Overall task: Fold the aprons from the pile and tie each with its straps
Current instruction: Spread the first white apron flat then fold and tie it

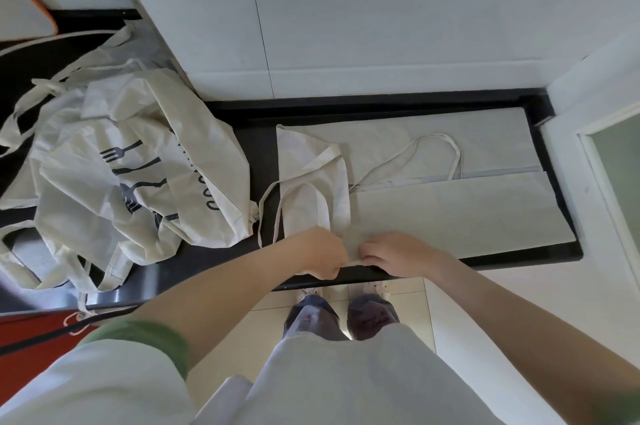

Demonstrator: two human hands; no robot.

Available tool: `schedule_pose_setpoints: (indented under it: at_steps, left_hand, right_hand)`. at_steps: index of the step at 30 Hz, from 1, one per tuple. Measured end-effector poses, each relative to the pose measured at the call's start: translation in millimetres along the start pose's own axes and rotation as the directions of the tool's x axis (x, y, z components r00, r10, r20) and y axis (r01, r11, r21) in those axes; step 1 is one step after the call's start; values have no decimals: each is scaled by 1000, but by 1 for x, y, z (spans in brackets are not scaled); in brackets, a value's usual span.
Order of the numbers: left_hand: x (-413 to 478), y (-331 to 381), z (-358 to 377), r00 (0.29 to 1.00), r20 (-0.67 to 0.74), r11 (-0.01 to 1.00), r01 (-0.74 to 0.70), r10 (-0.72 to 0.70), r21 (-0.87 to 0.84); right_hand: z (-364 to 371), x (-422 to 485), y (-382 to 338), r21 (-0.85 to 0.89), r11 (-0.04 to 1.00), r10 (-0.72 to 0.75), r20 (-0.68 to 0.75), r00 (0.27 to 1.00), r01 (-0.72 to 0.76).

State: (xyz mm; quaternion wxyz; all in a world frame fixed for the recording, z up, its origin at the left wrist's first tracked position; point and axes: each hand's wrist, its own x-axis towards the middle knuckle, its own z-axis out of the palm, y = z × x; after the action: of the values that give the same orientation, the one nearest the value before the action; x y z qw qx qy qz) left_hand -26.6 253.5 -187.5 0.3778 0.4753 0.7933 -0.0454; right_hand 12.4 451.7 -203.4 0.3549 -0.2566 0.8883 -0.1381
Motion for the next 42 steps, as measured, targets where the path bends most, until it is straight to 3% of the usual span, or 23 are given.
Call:
schedule_pose_setpoints:
  at_steps: [3,6,9,12,15,16,18,20,22,24,26,28,29,31,35,38,42]
  left_hand:
    - [-5,-1,-11,999,41,992,-6,11,-124]
    - [-12,-16,-20,970,-176,898,76,-167,-434]
    - [-19,-40,-14,782,-477,849,123,-401,-514]
    - [-26,-60,-2,572,-640,822,112,-513,-558]
    - [-27,-66,8,510,-653,811,178,-560,-557]
    - [-27,-66,12,521,-637,808,206,-568,-552]
    - [-27,-66,22,629,-548,814,262,-551,-518]
    - [-24,-68,34,752,-405,832,338,-519,-439]
    - [-20,-68,41,796,-340,856,399,-501,-328]
    - [-16,-68,40,796,-321,853,433,-513,-291]
    - [-13,-67,34,790,-303,842,459,-533,-285]
    - [-12,-66,25,784,-289,832,478,-549,-282]
    - [-12,-65,21,776,-297,828,491,-557,-271]
    - [-13,-68,10,751,-352,829,497,-559,-257]
    - [-16,-77,-7,701,-348,768,463,-623,-441]
    - [-19,-83,-8,610,-301,677,606,-732,-418]
    - [-22,-87,-13,696,-23,630,634,-717,-448]
  right_hand:
    - [-12,4,-6,212,963,151,94,984,-168]
    - [-20,16,-10,424,855,327,9,945,-300]
    - [-25,33,-18,627,716,420,-38,907,-306]
    - [-31,50,-32,664,715,408,-142,902,-219]
    - [-31,55,-36,674,730,400,-289,870,-112]
    - [-30,55,-34,666,737,405,-302,863,-112]
    - [-25,52,-27,595,790,397,-309,864,-150]
    - [-17,47,-19,366,913,325,-379,867,-182]
    - [-14,46,-19,201,972,199,-452,870,-117]
    - [-19,46,-30,232,973,113,-403,908,-18]
    - [-23,51,-40,268,963,61,-188,980,-9]
    - [-25,51,-47,271,960,56,35,998,-64]
    - [-24,51,-49,259,963,51,78,996,-70]
    - [-21,51,-50,225,973,39,67,997,-53]
    - [-22,45,-53,278,958,61,28,998,-66]
    - [-23,41,-49,248,964,87,28,996,-91]
    - [-24,38,-45,321,937,133,33,991,-136]
